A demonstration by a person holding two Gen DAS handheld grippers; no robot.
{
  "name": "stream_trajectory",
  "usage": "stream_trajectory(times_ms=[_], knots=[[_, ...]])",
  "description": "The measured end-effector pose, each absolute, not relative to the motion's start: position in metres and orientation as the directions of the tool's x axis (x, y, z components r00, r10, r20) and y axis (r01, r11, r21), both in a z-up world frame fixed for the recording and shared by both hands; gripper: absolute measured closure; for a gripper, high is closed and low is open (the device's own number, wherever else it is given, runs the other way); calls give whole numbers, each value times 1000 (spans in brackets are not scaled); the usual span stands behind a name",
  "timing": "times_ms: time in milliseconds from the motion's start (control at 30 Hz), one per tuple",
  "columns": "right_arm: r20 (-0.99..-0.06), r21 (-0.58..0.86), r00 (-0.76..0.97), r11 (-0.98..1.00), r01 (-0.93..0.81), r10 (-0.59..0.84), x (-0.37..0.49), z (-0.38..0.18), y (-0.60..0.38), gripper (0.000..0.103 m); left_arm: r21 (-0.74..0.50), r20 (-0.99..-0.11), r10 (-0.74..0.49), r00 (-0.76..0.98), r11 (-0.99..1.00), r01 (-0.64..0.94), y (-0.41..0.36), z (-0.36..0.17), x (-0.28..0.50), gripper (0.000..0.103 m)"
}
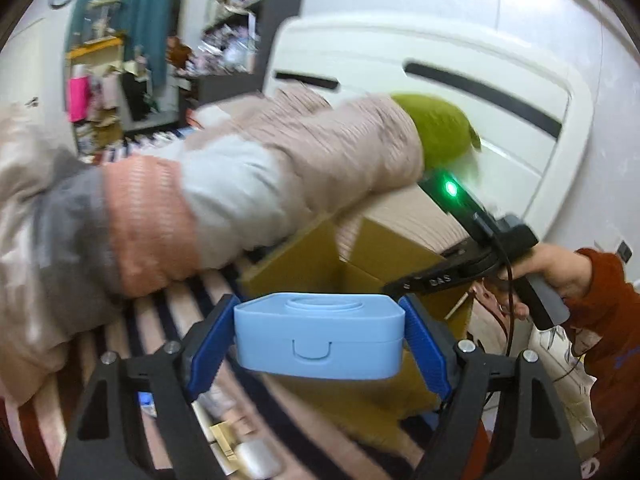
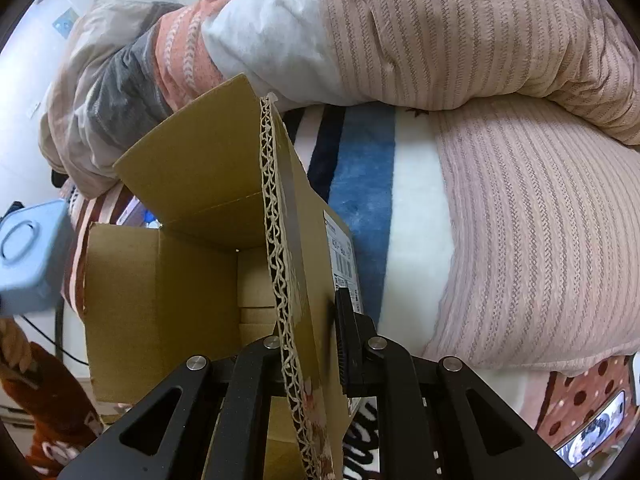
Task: Organize rigid objects
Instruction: 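Carry the light-blue case into the box with the left gripper and release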
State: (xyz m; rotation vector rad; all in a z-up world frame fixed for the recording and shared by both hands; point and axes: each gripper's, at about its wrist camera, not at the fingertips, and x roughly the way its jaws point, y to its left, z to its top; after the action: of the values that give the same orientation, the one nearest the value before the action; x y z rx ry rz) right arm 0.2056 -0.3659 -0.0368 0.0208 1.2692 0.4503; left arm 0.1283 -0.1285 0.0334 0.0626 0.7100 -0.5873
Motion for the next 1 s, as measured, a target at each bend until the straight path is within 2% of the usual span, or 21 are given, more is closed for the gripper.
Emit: stream_trajectory(times_ms=[200,333,400,700,867,1000], knots=[[-916,264,213,911,-317,340,207,-39,-368,97,-172,-734,-473,488,824,540,-180,-11,155,24],[-918,252,217,912,-324,331,206,-37,-365,96,-159,-739,-461,491,828,538,-181,-17,149,22],[-918,254,216,912,-323,332,206,-37,-364,95,-157,-724,-456,518,839,520,-172,-9,144,13],[-931,218,210,918,-331,297,205,-39,-361,93,-154,-634,-419,650,892,425,-74,16,98,4],[-939,237,172,923,-304,298,199,-42,-369,96,-100,-672,-320,668,933,346,-26,-14,74,4],[-949,196,178,930,-310,259,192,-43,-365,96,-125,-717,-314,622,936,330,-1,-59,68,4]])
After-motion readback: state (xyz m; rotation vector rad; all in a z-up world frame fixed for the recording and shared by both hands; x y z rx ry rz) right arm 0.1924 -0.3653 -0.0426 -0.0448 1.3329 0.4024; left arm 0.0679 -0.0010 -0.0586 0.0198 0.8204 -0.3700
